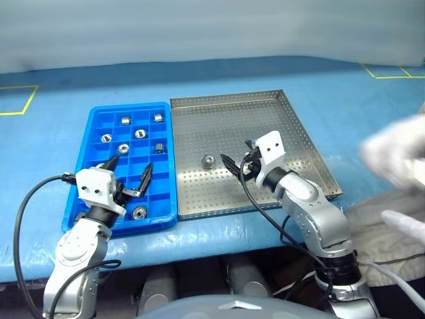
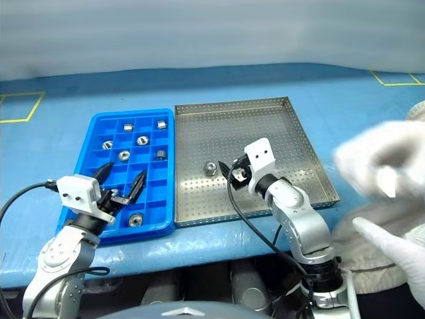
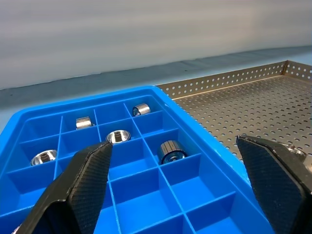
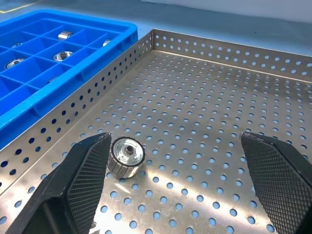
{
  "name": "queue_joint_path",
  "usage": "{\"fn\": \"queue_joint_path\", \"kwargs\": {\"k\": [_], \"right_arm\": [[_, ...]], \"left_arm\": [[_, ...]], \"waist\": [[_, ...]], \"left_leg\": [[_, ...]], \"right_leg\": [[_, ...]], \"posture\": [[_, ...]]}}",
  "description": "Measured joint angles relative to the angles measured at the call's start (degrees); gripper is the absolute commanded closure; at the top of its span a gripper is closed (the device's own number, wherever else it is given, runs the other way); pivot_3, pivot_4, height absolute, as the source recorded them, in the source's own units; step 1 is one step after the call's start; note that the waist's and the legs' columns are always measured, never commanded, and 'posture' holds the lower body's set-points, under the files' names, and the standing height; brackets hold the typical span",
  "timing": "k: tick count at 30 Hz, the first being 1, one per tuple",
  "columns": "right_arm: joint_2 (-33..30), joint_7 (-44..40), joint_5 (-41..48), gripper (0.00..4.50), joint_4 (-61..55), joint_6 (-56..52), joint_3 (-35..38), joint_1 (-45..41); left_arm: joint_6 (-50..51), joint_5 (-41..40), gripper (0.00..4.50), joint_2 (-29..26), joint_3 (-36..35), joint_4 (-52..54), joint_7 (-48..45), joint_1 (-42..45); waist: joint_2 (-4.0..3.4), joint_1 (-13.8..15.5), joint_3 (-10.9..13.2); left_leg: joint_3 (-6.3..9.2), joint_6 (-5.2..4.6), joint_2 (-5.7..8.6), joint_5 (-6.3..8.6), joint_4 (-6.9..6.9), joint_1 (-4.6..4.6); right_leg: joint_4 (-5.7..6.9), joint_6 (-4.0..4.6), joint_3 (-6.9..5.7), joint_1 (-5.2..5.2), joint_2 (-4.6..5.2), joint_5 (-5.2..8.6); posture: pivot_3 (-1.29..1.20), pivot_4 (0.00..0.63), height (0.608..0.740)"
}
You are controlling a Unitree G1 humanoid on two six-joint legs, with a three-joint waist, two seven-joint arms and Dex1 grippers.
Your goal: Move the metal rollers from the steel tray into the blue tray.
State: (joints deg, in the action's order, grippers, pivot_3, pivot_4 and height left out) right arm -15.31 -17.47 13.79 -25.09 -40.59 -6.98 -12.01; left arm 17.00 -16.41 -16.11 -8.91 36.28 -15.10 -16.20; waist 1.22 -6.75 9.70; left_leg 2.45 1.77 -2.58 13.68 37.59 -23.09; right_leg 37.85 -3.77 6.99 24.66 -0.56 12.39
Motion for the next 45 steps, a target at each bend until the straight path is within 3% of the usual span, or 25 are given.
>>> {"fn": "queue_joint_path", "kwargs": {"k": [29,45], "right_arm": [[0.75,1.93,-0.01,0.04,-0.06,-0.16,0.31,0.2],[4.09,4.87,1.24,0.04,-2.18,-3.81,1.55,-0.09]], "left_arm": [[0.89,0.02,0.0,-1.34,-0.01,0.0,-0.3,0.11],[2.98,-0.26,0.0,-3.85,0.23,-0.02,-2.98,5.47]], "waist": [[0.0,-0.16,0.0],[-0.01,-1.38,0.01]], "left_leg": [[0.0,0.0,0.0,0.0,-0.04,0.01],[-0.01,0.0,-0.01,0.0,-0.09,0.01]], "right_leg": [[-0.03,0.03,0.0,0.01,0.0,0.02],[-0.05,0.03,0.01,0.02,0.0,0.03]], "posture": [[-0.07,0.15,0.74],[-0.13,0.15,0.74]]}}
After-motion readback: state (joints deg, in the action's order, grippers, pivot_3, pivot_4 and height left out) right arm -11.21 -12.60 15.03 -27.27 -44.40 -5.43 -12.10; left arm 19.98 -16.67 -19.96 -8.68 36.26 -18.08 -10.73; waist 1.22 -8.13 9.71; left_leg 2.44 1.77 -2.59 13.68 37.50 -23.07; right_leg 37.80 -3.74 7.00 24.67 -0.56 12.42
